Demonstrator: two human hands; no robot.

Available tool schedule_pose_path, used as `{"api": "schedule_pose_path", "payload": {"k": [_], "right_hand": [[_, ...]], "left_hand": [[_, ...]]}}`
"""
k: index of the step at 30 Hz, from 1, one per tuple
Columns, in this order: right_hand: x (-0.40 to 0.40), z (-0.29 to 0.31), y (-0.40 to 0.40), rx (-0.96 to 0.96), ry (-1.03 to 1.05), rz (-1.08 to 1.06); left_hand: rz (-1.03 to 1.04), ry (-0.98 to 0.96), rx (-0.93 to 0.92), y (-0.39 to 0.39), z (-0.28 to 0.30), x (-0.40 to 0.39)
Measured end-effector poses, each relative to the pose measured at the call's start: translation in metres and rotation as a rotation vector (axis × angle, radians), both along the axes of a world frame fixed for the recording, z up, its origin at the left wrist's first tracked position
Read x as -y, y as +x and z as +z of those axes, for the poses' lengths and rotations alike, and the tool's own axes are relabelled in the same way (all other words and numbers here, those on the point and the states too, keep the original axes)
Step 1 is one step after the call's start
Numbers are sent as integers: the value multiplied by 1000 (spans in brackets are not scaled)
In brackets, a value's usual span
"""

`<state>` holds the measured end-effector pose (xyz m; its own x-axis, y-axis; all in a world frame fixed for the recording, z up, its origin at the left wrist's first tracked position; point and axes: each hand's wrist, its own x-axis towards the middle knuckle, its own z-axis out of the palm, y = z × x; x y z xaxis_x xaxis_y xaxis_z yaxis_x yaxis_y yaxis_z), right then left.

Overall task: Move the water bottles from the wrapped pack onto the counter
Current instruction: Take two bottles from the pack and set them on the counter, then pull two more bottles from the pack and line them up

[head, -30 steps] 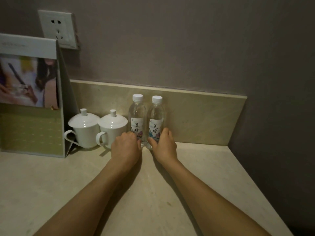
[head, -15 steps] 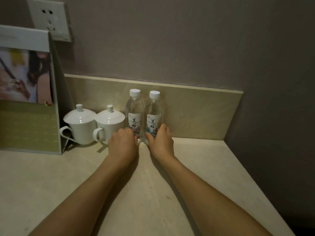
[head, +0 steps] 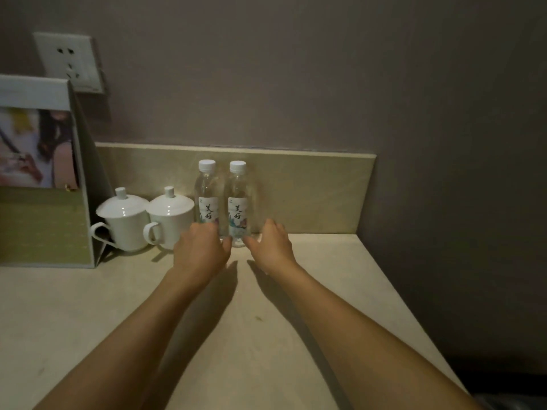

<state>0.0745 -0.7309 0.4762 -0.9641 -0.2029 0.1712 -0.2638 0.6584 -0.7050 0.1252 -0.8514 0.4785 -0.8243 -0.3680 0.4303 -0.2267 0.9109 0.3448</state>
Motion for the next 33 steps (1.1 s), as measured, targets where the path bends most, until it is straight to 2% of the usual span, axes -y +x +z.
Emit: {"api": "schedule_pose_path", "payload": {"k": [8, 15, 23, 27, 33], "right_hand": [[-153, 31, 36, -120, -151, -32], [-345, 24, 75, -338, -276, -296], [-528, -23, 110, -287, -313, -574], [-595, -62, 117, -178, -327, -691], [-685, -134, 108, 38, -279, -822]], "left_hand": [[-95, -3, -118, 22, 34, -158], [-309, 115, -185, 42, 32, -355], [-566, 188, 75, 53, 1, -537], [-662, 283, 302, 51, -32, -606], [-730, 303, 531, 26, -95, -681]]}}
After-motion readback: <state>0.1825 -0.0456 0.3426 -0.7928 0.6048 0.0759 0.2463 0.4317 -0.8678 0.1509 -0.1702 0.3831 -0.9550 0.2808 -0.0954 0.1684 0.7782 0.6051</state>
